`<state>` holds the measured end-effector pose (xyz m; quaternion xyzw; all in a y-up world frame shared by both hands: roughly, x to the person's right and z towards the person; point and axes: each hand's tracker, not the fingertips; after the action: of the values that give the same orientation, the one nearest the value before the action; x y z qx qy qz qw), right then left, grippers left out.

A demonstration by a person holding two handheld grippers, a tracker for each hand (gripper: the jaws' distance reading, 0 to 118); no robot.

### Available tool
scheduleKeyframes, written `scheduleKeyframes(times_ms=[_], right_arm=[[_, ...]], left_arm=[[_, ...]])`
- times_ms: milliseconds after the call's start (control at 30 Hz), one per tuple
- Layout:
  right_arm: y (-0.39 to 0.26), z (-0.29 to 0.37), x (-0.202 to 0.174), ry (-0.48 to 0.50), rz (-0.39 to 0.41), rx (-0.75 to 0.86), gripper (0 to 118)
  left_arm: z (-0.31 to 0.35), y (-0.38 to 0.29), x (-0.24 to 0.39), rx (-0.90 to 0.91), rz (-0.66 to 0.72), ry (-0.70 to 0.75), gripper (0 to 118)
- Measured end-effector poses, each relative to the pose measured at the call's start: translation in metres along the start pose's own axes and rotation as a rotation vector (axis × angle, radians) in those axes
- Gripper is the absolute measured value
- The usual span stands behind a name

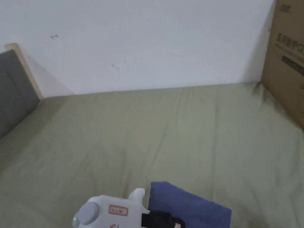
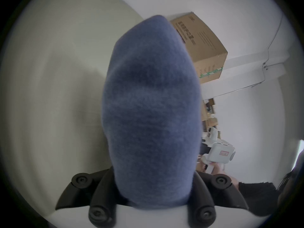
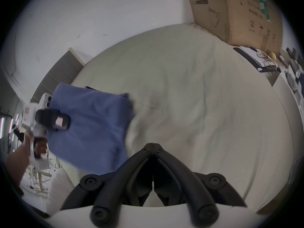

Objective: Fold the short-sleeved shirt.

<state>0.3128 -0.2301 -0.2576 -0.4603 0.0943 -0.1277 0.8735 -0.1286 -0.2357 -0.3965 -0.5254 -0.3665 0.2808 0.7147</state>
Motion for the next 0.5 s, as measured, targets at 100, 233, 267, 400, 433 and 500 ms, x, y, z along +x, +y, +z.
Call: scheduleKeyframes(times_ms=[100, 233, 267, 400, 433, 500], right_arm=[[-0.006, 0.005, -0.024, 0.022, 0.019, -0.008, 0], [-0.010, 0.003, -0.061, 0.042, 0.033, -0.042, 0], [-0.010, 0.002, -0.069, 0.046, 0.040, -0.047, 0], [-0.006, -0.003, -0.097, 0.048, 0.096, -0.080, 0], [-0.004, -0.004, -0.102, 0.044, 0.110, -0.085, 0], [0.000, -0.002, -0.110, 0.038, 0.128, -0.087, 0]], left_arm=[[0.102, 0.015, -0.045, 0.036, -0.023, 0.224, 14], [0.222, 0.029, -0.107, 0.077, 0.069, 0.572, 14], [0.244, 0.033, -0.118, 0.069, 0.063, 0.648, 14], [0.300, 0.049, -0.150, -0.013, 0.003, 1.019, 33], [0.308, 0.050, -0.154, -0.032, 0.004, 1.093, 38], [0.323, 0.054, -0.164, -0.049, 0.012, 1.245, 53]])
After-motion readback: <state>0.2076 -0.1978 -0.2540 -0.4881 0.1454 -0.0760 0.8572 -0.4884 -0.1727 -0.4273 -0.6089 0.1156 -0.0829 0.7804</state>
